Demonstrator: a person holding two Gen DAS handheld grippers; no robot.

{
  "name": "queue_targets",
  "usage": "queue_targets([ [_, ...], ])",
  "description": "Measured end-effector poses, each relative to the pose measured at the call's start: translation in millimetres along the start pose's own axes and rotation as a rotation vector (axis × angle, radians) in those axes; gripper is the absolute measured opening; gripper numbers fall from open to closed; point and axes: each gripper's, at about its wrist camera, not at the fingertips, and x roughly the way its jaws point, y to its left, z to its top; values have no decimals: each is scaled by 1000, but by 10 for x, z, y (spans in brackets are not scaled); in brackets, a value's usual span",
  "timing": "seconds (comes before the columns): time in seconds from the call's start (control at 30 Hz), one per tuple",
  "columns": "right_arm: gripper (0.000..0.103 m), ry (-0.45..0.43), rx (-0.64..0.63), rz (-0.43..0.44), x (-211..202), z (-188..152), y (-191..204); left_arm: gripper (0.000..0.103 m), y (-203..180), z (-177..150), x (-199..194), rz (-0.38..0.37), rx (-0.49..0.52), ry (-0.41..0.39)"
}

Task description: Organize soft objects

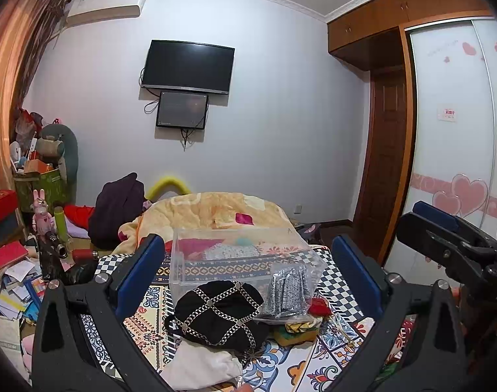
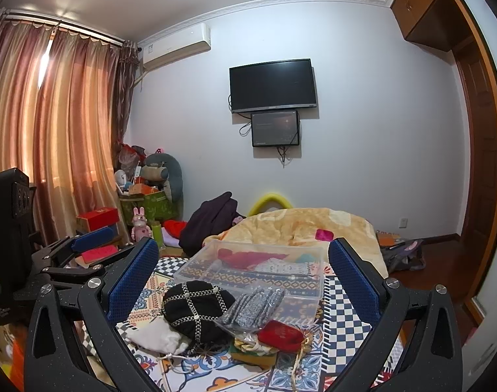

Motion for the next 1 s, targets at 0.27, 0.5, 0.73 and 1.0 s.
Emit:
queue_targets([
  [0.27, 103, 0, 0, 0, 1, 2, 1, 103, -2, -7, 3, -2, -2, -1],
  [0.5, 103, -1, 0, 3, -2, -8, 1, 103, -11, -13, 5, -8, -4, -1],
  [0.73, 103, 2, 1, 2, 0, -15, -3, 103, -4, -4, 5, -14, -17, -3],
  [1.0, 103, 18, 8, -13, 79, -54, -45, 103, 47, -46, 86, 0, -29, 10],
])
